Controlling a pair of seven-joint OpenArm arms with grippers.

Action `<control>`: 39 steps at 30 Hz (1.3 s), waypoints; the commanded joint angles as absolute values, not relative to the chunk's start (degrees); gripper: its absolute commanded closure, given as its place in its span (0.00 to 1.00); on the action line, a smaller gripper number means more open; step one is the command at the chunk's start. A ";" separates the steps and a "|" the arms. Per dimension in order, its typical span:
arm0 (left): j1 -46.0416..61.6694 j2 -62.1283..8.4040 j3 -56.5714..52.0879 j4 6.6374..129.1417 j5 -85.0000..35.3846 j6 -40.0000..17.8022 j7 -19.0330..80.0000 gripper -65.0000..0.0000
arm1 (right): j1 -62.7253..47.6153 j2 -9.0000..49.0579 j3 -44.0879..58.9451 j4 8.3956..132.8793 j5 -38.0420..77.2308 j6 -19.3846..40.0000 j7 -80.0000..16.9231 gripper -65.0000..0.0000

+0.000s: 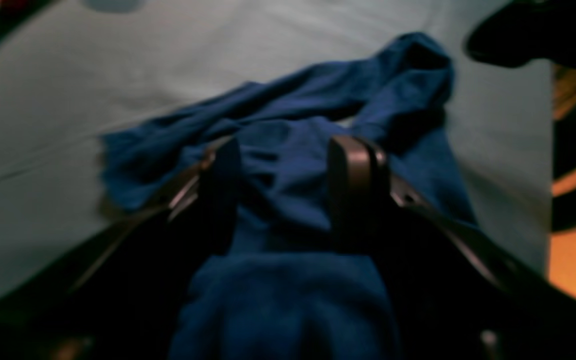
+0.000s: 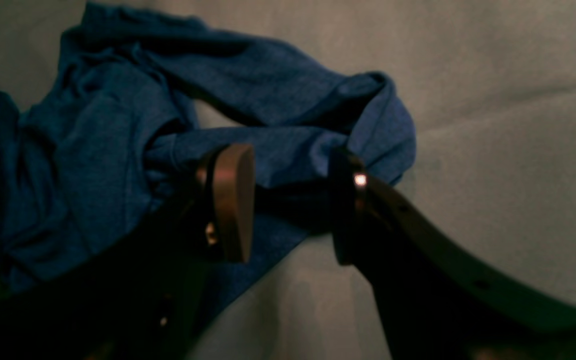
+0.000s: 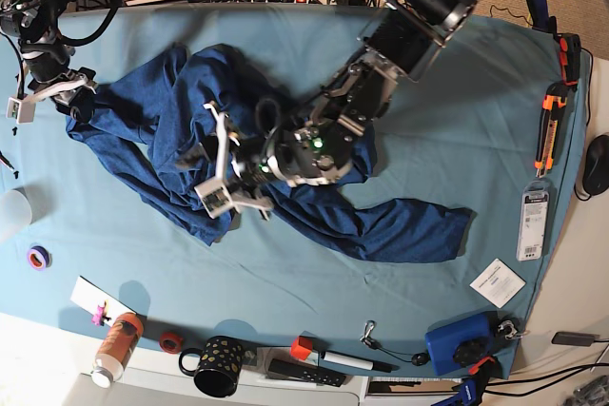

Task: Layout the t-shirt on the table in an organized manner, then fold the t-shirt properly
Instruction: 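Grasp the shirt with the left gripper and pull a sleeve outward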

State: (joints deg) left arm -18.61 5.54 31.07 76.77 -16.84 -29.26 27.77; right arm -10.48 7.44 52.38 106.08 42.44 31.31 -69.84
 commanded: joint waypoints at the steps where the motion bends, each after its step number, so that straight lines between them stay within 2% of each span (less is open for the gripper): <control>1: -19.84 6.98 31.00 76.16 -18.46 -29.85 26.63 0.56 | -10.15 8.23 52.25 107.04 43.46 31.42 -68.36 0.62; 6: -19.86 8.64 31.00 68.07 -19.33 -29.93 26.46 0.56 | -10.15 8.23 50.92 107.04 41.76 31.42 -66.37 0.62; 8: -19.86 8.71 31.00 65.80 -19.33 -31.73 25.54 0.57 | -10.15 8.23 50.50 107.02 40.86 31.40 -66.13 0.62; 10: -19.84 8.69 31.00 65.10 -19.31 -32.27 25.54 0.61 | -10.15 8.23 50.28 107.02 40.86 31.42 -66.13 0.62; 12: -19.90 8.71 31.00 65.10 -19.31 -32.21 25.50 0.71 | -10.15 8.23 50.28 107.02 40.86 31.44 -65.91 0.62; 14: -20.01 8.69 30.98 65.10 -19.31 -32.23 25.52 0.93 | -10.13 8.23 50.28 107.02 40.88 31.44 -65.89 0.62; 15: -20.03 8.69 30.98 65.12 -19.31 -32.23 25.52 1.00 | -10.15 8.23 50.28 107.02 40.86 31.44 -65.89 0.62; 21: -21.93 8.36 30.79 66.13 -18.46 -31.90 25.71 1.00 | -10.15 8.23 50.28 107.02 40.86 31.44 -65.91 0.62; 32: -28.99 8.08 18.44 69.52 -17.21 -23.20 27.57 1.00 | -10.13 8.23 50.28 107.02 40.91 31.44 -65.12 0.62; 39: -34.09 2.68 13.63 69.52 -17.12 -17.65 27.42 1.00 | -9.47 8.23 50.28 107.02 40.91 31.44 -63.35 0.62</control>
State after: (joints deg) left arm -31.97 2.22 13.85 68.40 -16.58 -17.61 29.19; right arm -10.00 7.44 50.11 106.08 39.86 31.31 -65.06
